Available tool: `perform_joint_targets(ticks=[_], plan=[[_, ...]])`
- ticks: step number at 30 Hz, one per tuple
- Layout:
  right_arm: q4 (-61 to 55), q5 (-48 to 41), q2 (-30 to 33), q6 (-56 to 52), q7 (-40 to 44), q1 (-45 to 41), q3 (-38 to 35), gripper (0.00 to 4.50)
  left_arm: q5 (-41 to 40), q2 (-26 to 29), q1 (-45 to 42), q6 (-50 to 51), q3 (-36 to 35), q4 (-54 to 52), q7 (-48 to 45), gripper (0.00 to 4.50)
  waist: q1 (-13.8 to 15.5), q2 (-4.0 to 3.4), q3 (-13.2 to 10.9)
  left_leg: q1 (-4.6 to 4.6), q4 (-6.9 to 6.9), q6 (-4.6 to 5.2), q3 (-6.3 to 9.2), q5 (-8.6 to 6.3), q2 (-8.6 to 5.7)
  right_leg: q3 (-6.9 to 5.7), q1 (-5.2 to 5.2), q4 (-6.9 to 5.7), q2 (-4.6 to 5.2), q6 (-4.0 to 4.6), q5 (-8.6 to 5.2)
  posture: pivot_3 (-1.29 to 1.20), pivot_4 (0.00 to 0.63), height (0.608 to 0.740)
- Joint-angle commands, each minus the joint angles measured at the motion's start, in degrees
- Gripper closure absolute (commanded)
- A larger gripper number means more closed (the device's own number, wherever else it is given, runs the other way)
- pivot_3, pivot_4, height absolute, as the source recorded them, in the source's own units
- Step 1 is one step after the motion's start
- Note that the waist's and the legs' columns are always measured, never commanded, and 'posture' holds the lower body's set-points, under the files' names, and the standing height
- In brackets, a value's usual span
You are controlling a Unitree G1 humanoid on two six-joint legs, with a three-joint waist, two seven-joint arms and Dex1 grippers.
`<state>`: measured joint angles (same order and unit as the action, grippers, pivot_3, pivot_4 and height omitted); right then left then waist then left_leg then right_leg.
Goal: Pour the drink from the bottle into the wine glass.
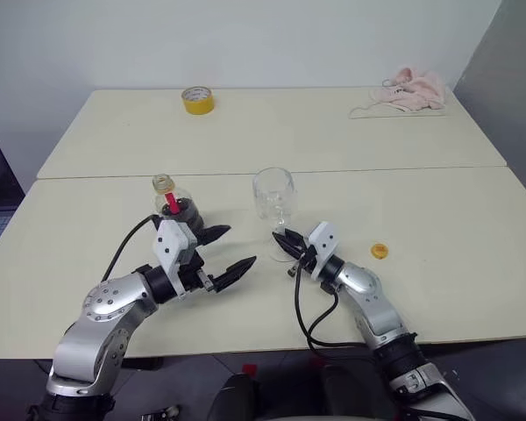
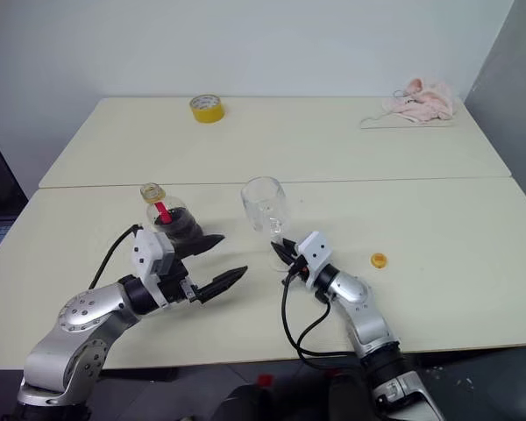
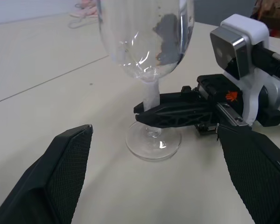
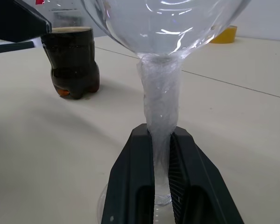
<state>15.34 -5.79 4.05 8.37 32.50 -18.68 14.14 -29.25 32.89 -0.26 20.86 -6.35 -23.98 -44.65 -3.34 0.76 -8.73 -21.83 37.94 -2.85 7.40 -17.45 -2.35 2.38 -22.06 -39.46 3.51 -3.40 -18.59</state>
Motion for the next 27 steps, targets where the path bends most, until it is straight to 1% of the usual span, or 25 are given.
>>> perform_joint_targets(ticks=[1,8,13,14,16,25,27], plan=[[-0.10,-1.32,-0.14,0.87,0.52,-0.82,-1.61,4.35,-2.41,0.38,0.37,-0.65,-2.79,-1.24,-0.88,0.00,0.01,0.00,0.00,0.00,0.00,0.00,0.00,0.00,0.00,0.00,0.00,0.00,0.00,0.00,0.00,0.00,0.150,0.740],[2.00,-2.23,-0.61,1.05,1.06,-1.60,-3.30,4.35,-3.06,1.28,2.62,-0.25,-3.61,-2.89,-1.41,0.00,0.06,0.00,0.00,0.01,0.01,0.00,0.01,0.00,-0.01,0.00,0.02,0.00,0.00,0.00,0.00,0.00,0.150,0.740],[4.11,-1.81,0.21,2.41,1.60,-1.98,-3.38,4.35,-2.94,1.43,1.77,-0.06,-3.35,-2.92,-0.66,0.00,0.07,0.00,0.00,0.03,0.00,0.00,0.01,0.00,-0.01,0.00,0.03,-0.01,0.00,0.00,0.00,0.00,0.150,0.740],[4.01,-1.94,0.44,2.48,1.77,-1.82,-3.44,3.62,-2.97,1.45,1.48,0.09,-3.30,-2.92,-0.53,0.00,0.08,0.00,0.00,0.03,0.00,0.00,0.01,0.00,-0.01,0.00,0.03,-0.01,0.00,0.00,0.00,0.00,0.150,0.740],[3.46,-2.03,1.02,2.72,2.19,-1.43,-3.37,3.07,-2.99,1.46,1.12,0.34,-3.19,-2.95,-0.39,0.00,0.08,0.00,0.00,0.03,0.01,0.00,0.00,0.00,-0.02,0.00,0.03,-0.01,0.00,0.00,0.00,0.00,0.150,0.740],[0.77,-1.81,2.81,2.49,2.35,-0.46,-3.33,0.01,-2.93,1.04,-0.67,1.85,-2.12,-3.31,0.88,0.00,0.05,0.00,0.00,0.02,0.00,0.00,0.00,0.00,0.00,0.00,0.03,-0.02,0.00,0.00,0.00,0.00,0.150,0.740],[0.24,-1.82,3.05,2.16,2.40,-0.40,-3.31,0.01,-2.70,0.92,-0.60,1.78,-2.01,-3.18,0.86,0.00,0.04,0.00,0.00,0.03,0.01,0.00,-0.02,0.00,-0.01,0.02,0.03,-0.01,0.00,0.00,0.00,0.00,0.150,0.740]])
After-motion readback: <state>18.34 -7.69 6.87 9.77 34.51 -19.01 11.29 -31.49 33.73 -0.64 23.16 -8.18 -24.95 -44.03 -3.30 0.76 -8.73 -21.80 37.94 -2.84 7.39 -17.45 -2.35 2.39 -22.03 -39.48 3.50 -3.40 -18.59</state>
